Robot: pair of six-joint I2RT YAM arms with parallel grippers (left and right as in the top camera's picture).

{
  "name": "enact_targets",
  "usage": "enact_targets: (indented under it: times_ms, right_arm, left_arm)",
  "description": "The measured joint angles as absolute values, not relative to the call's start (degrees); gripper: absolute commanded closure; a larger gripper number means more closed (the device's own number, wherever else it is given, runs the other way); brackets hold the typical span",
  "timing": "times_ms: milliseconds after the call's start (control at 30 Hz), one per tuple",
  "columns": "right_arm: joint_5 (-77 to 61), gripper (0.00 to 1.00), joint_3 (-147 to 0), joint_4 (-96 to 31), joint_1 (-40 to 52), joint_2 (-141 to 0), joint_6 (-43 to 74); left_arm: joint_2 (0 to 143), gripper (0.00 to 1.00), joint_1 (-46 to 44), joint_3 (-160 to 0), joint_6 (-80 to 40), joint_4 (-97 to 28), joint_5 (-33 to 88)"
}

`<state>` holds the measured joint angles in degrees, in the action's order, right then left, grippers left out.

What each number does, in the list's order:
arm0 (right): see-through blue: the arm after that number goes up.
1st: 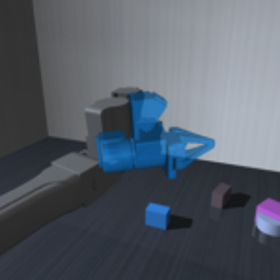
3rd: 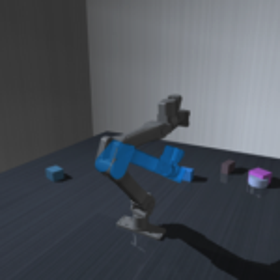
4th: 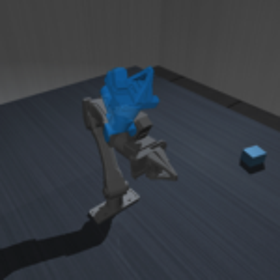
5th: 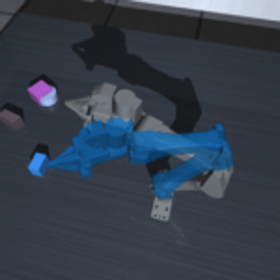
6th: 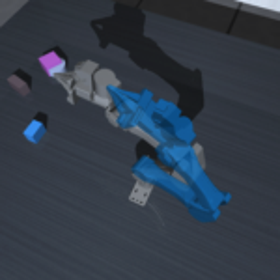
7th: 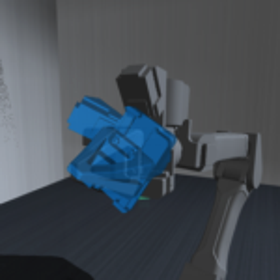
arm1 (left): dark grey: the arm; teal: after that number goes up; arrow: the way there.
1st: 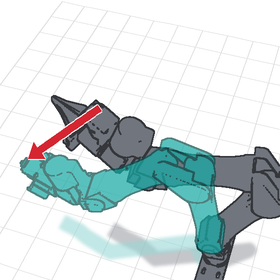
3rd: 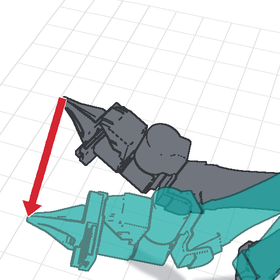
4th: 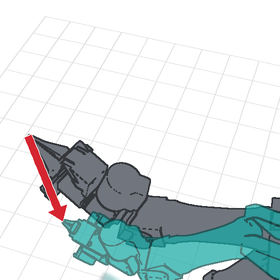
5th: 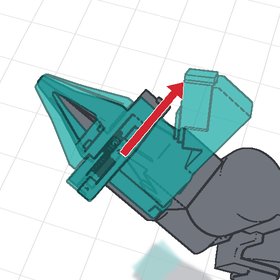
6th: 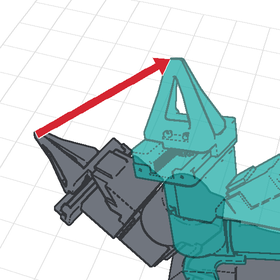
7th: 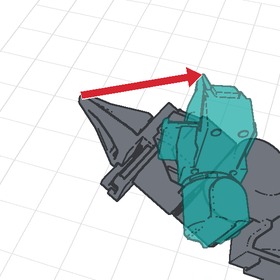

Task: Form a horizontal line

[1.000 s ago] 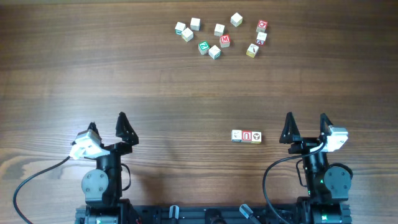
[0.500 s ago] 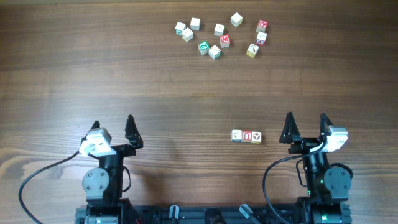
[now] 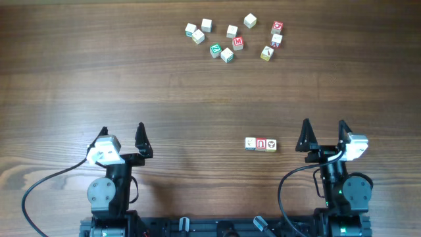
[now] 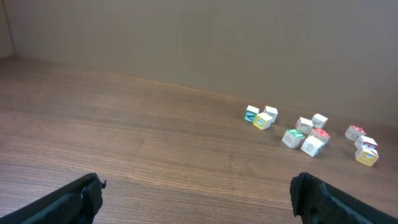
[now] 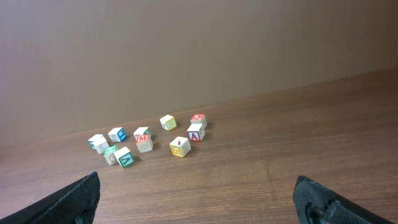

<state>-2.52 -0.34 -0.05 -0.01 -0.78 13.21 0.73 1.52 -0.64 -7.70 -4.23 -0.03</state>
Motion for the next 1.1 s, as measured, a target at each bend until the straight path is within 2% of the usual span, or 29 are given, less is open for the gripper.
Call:
enact_targets:
  times_ms: [700, 1100]
  right_arm:
    - [-2.5, 0.0, -0.3, -0.1, 0.0, -0.8, 13.1]
    - [-2.5, 0.0, -0.3, -0.1, 0.0, -0.8, 8.7]
  left_arm:
    - [0.7, 0.0, 1.5, -0.6, -7.6, -4.2, 0.0]
    - [0.7, 0.0, 1.5, -0.6, -7.6, -4.2, 0.0]
